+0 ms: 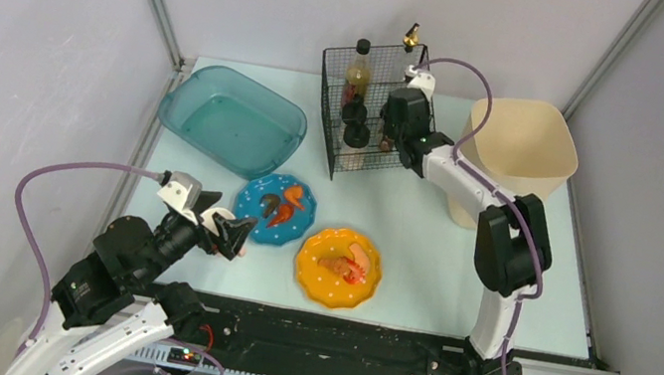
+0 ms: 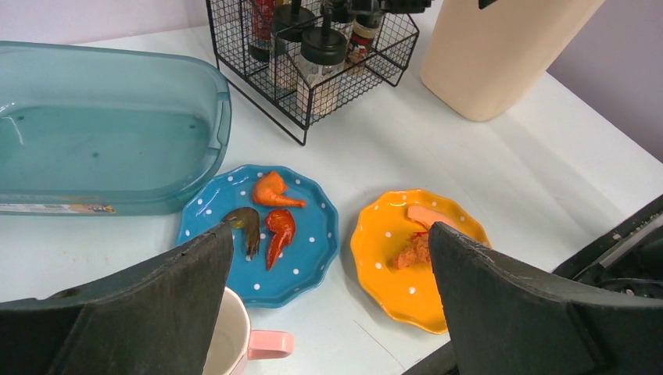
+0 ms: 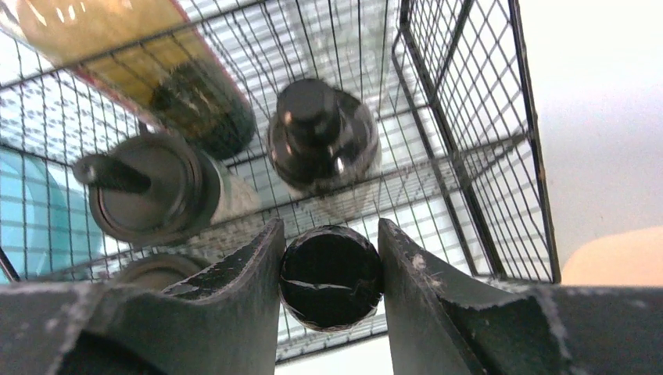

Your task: Clear the kitchen counter

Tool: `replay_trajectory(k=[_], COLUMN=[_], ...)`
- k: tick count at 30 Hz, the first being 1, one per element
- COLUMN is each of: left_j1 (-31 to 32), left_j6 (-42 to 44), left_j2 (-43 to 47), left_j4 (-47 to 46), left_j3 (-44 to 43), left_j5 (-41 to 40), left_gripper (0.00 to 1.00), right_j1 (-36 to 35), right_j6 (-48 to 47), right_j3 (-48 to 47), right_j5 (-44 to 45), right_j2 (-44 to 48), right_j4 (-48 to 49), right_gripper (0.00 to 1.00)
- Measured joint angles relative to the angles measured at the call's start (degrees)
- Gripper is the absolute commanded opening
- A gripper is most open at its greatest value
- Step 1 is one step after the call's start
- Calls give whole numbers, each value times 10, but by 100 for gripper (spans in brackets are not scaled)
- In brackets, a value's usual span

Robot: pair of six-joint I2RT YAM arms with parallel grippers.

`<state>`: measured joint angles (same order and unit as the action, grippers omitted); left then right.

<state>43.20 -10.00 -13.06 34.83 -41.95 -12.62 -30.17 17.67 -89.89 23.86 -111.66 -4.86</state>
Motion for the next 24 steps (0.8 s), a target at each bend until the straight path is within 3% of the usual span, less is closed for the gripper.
replay_trajectory(k=[13,24], left_j1=[0,0], left_j6=[0,0], left_j2=[4,4], left_j4=[0,0], left_j3=[0,0], left_j5=[0,0], left_gripper=[98,98], right_j1=[-26,-23], right_j6=[-30,-32], right_j3=[52,31], right_j5=[18,18], right_j2=[47,-2], right_j4=[0,-9], right_gripper=[0,0])
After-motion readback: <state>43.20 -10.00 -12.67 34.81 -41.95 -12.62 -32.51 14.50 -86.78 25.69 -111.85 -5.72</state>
